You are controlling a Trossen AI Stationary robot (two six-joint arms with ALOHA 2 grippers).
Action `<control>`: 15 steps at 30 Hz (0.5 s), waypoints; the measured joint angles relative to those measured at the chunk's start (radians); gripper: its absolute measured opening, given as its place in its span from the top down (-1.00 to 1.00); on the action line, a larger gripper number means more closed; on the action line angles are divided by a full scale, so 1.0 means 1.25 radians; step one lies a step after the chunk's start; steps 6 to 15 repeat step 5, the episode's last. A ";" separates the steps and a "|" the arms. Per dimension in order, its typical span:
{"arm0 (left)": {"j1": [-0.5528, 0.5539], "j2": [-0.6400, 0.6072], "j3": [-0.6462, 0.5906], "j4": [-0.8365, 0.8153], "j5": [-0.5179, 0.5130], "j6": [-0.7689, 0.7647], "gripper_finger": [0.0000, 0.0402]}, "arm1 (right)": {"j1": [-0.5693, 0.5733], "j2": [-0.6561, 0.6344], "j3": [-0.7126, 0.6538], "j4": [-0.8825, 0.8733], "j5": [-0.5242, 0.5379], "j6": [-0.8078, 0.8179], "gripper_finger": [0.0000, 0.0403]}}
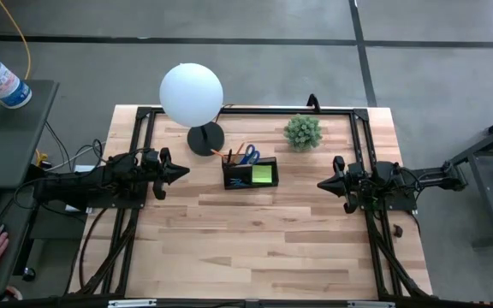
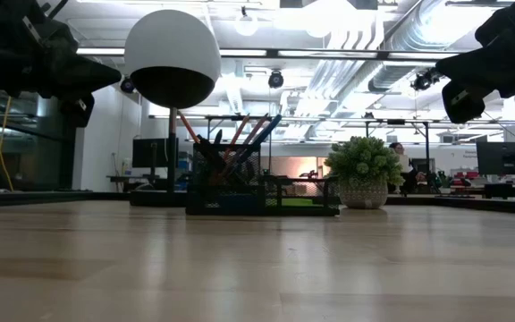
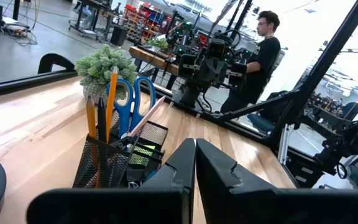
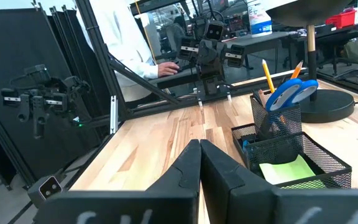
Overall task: Pick and place office supplies into organizer
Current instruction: Return to Home Position
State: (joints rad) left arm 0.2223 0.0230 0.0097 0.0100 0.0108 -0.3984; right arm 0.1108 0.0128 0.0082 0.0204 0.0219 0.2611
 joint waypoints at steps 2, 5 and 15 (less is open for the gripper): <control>0.000 0.000 0.000 0.000 0.000 0.000 0.99 | 0.000 0.000 0.000 0.000 0.000 0.000 1.00; 0.000 0.000 0.000 0.000 0.000 0.000 0.99 | 0.000 0.000 0.000 0.000 0.000 0.000 1.00; 0.000 0.000 0.000 0.000 0.000 0.000 0.99 | 0.000 0.000 0.000 0.000 0.000 0.000 1.00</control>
